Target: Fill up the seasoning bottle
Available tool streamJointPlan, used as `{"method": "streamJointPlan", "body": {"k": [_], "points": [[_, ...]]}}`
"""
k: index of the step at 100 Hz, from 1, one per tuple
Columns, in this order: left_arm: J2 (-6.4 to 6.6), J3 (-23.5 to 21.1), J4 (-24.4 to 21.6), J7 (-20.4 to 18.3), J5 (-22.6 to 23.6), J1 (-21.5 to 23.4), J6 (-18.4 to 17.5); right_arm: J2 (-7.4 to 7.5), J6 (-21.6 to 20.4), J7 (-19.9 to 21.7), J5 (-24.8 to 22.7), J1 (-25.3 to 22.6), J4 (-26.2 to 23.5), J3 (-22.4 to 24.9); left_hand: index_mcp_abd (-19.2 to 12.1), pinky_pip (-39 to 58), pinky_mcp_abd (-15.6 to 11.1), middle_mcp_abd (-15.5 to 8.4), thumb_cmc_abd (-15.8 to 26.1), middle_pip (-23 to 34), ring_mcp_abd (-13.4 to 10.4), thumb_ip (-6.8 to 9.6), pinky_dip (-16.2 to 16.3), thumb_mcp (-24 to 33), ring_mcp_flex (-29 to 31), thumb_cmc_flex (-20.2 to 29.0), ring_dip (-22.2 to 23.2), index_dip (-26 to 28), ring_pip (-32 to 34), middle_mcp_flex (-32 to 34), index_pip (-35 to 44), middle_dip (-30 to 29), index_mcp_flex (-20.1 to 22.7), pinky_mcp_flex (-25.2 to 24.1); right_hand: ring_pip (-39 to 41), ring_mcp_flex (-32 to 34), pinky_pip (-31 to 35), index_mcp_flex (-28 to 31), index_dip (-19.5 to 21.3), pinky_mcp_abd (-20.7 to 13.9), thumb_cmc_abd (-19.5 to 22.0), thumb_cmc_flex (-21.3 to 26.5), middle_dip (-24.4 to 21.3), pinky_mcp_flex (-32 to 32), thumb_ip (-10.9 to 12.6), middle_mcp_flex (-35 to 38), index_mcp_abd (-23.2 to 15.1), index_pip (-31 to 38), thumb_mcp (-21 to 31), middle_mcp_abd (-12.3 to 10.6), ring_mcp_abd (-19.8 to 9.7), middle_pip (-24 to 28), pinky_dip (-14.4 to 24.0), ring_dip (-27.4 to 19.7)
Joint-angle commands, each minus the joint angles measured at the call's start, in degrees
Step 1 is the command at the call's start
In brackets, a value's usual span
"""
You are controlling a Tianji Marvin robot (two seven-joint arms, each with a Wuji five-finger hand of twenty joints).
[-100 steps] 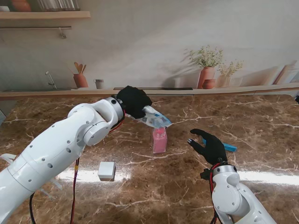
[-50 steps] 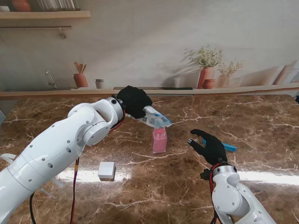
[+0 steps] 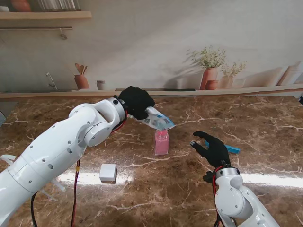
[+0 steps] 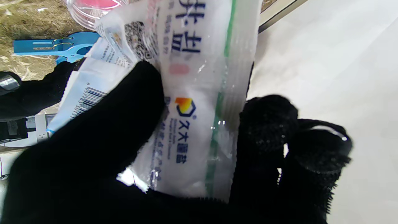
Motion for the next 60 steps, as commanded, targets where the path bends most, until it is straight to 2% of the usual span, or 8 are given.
{"method": "streamJointPlan", "body": {"k": [1,14,60], "points": [[-0.09,-0.3,-0.2,-0.7,0.0,-0.3,-0.6,-0.24,0.3,0.7,0.4,-0.3,0.4,-0.1,1.9,3.4,-0.2,-2.7,2.0,1.8,-1.9,3.08,-0.5,-1.4,1.7,1.9,-0.4,-1.0,2.4,5.1,2.0,-0.6,4.3,1.9,0.4,-0.4,-0.2,1.4,0.7,-0.6,0.5,0.0,0.9,-0.7,0.7,0.7,-1.5,0.9,0.9,-0.5,-0.3,0.6,1.4,1.0],[0.04,-0.5,-0.5,-1.4,0.2,-0.2,-0.9,-0.24,0.3,0.7,0.4,-0.3,0.4,-0.1,2.5,3.1,-0.5,-2.9,1.3,1.7,-1.9,3.22,-0.6,-3.6,1.7,2.4,-0.7,-1.5,1.9,5.3,2.4,-1.0,4.6,1.9,0.4,-0.4,-0.2,1.4,0.7,-0.6,0.6,0.0,0.9,-0.7,0.6,0.7,-1.5,0.9,0.9,-0.4,-0.2,0.6,1.5,1.0],[-0.13,-0.2,-0.7,-0.6,0.8,-0.3,0.0,-0.23,0.1,0.8,0.5,-0.3,0.4,-0.1,2.6,3.2,-0.7,-3.2,1.3,2.2,-2.2,3.47,-0.8,-5.5,1.8,2.6,-0.6,-1.7,2.9,5.8,3.0,-1.2,4.7,3.1,0.4,-0.4,-0.2,1.6,0.7,-0.6,0.6,0.1,0.9,-0.7,0.6,0.7,-1.6,1.0,0.9,-0.4,-0.2,0.6,1.5,1.0]]}}
